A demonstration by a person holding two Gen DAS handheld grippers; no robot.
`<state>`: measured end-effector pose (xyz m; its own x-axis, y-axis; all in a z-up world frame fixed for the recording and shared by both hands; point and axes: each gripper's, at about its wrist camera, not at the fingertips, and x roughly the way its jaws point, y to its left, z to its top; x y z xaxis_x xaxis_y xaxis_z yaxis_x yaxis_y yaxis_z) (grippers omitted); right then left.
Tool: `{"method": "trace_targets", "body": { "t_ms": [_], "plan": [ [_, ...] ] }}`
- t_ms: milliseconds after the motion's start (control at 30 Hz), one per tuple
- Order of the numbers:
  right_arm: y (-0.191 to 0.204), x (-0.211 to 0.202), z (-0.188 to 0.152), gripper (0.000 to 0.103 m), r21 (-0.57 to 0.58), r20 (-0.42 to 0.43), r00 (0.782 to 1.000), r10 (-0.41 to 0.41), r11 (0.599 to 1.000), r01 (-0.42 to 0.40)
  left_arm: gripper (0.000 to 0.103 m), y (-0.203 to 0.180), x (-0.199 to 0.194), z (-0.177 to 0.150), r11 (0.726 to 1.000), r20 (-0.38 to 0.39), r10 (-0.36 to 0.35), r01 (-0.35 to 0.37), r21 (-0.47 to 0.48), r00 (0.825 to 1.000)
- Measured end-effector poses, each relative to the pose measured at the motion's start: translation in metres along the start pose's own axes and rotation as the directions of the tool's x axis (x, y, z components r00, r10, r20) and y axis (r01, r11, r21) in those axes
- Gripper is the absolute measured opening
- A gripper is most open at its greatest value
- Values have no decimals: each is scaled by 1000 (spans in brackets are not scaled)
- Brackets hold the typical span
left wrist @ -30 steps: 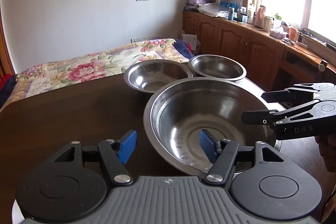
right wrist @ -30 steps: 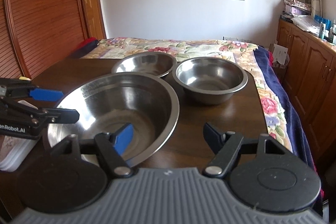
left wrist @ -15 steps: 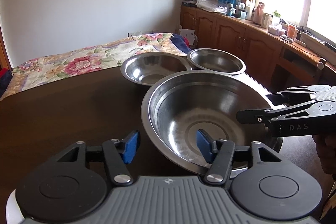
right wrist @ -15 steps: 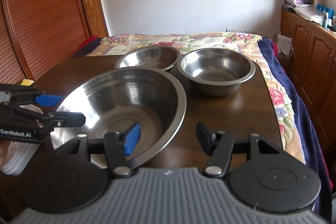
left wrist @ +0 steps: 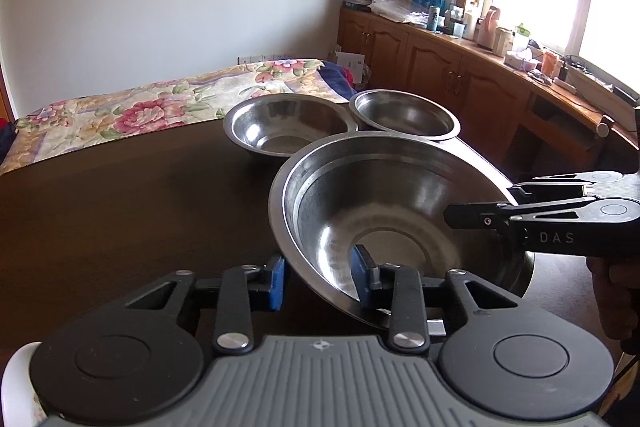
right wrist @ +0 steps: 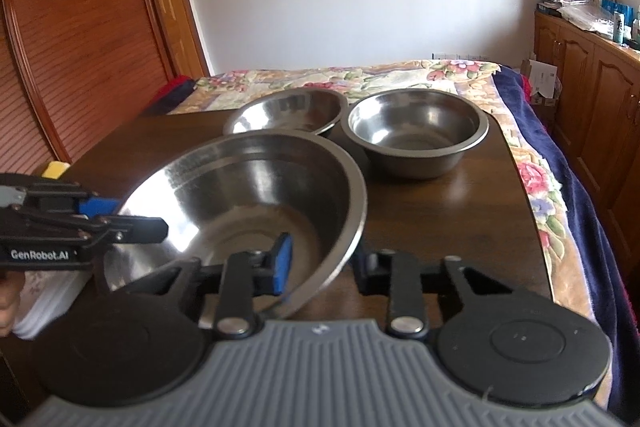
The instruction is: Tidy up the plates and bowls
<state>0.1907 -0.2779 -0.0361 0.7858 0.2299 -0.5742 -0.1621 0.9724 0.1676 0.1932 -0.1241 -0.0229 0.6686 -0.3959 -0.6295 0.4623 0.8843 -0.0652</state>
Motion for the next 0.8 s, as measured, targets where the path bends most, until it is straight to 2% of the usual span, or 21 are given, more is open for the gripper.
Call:
{"method": "trace_targets", "body": {
  "t_ms": [133, 800],
  "plan": [
    [-1, -2, -2, 26, 11, 6, 1000, 0, 1000, 0, 61, -1, -3, -2, 1000, 3, -1, 1, 0, 1000],
    [19, -39, -9, 24, 30, 92, 996, 18, 999, -21, 61, -2, -49, -11, 1000, 83, -22, 20, 23, 996]
  ]
}}
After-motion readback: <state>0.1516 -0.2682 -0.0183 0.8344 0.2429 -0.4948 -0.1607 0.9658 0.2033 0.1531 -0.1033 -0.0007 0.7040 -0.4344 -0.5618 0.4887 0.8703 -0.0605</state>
